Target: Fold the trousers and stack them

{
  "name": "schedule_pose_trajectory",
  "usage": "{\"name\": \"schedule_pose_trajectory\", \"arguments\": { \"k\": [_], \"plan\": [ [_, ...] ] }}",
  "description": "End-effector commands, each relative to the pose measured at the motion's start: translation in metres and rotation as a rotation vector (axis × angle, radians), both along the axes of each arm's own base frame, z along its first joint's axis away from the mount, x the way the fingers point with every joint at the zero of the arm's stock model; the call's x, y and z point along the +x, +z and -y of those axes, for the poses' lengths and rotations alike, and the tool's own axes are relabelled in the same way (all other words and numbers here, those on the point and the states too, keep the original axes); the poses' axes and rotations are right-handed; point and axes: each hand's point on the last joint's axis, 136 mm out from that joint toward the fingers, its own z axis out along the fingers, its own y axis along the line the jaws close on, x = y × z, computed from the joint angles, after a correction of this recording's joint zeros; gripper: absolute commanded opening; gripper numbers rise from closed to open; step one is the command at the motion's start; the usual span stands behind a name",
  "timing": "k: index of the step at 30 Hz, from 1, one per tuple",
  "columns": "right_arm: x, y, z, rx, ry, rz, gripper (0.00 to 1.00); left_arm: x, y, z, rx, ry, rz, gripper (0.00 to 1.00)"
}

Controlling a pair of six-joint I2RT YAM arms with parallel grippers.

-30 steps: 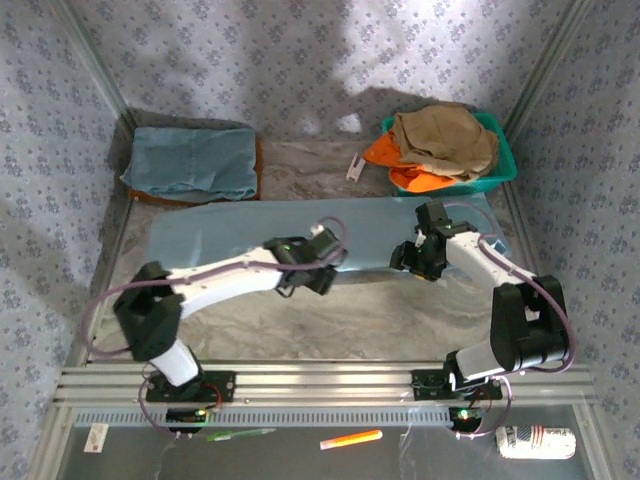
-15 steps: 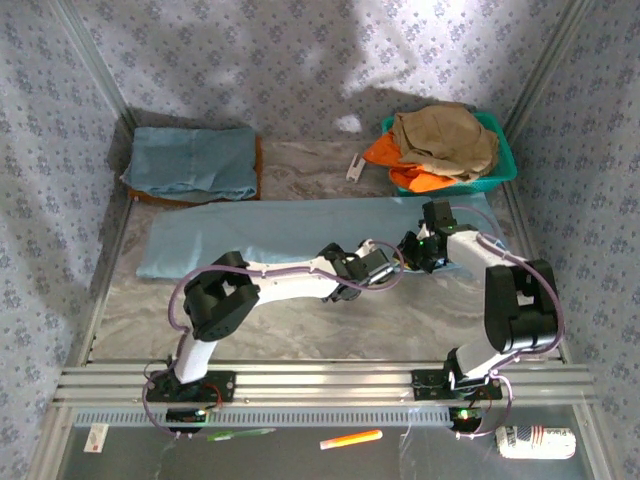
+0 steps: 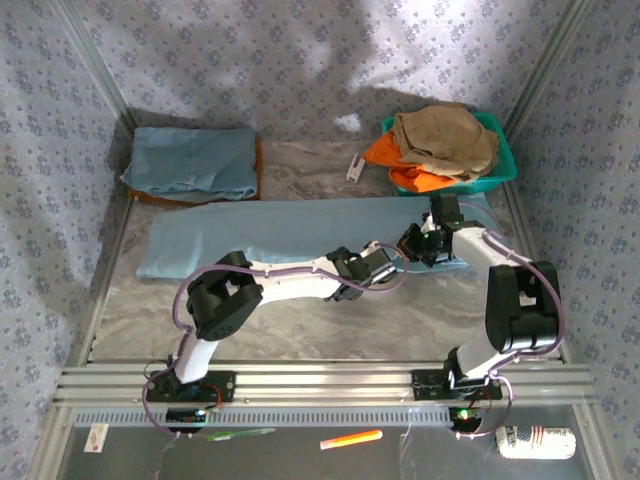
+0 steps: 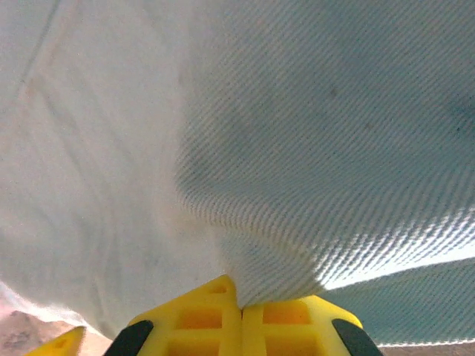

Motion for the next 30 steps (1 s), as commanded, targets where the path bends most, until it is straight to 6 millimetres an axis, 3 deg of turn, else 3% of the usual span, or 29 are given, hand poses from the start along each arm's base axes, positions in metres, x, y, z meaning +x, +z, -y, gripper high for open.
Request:
{"name": "schedule_pose_trajectory", "arguments": {
  "k": [1,4,8,11,14,16,18,20,25,30],
  "plan": [
    [0.013,0.023,0.001,0.06,-0.021,0.031,0.0,0.004,0.003,0.012,-0.01,-0.017,0.012,0.43],
    [0.016,0.025,0.004,0.065,-0.027,0.028,0.0,0.007,0.008,0.01,0.004,-0.009,0.029,0.19],
    [0.016,0.023,0.003,0.066,-0.013,0.021,0.0,0.01,0.014,0.011,0.012,-0.011,0.049,0.02],
    [0.015,0.022,0.003,0.055,0.008,0.017,0.02,0.011,0.017,0.012,0.02,-0.019,0.052,0.0],
    [0.008,0.023,0.004,0.02,0.035,0.022,0.18,0.012,0.019,0.012,0.02,-0.032,0.04,0.0],
    [0.0,0.025,0.005,-0.002,0.044,0.025,0.38,0.016,0.02,0.01,0.0,-0.027,0.011,0.0],
    [-0.011,0.025,0.008,-0.052,0.077,0.048,0.46,0.023,0.022,0.006,-0.022,-0.009,-0.022,0.0],
    [-0.023,0.025,0.009,-0.088,0.09,0.055,0.49,0.029,0.023,0.003,-0.042,-0.004,-0.051,0.0],
    [-0.053,0.021,0.002,-0.151,0.134,0.074,0.45,0.044,0.031,-0.001,-0.064,0.002,-0.061,0.0],
    [-0.066,0.007,0.005,-0.222,0.143,0.048,0.12,0.04,0.031,0.003,-0.065,-0.021,-0.088,0.0]
  ]
}}
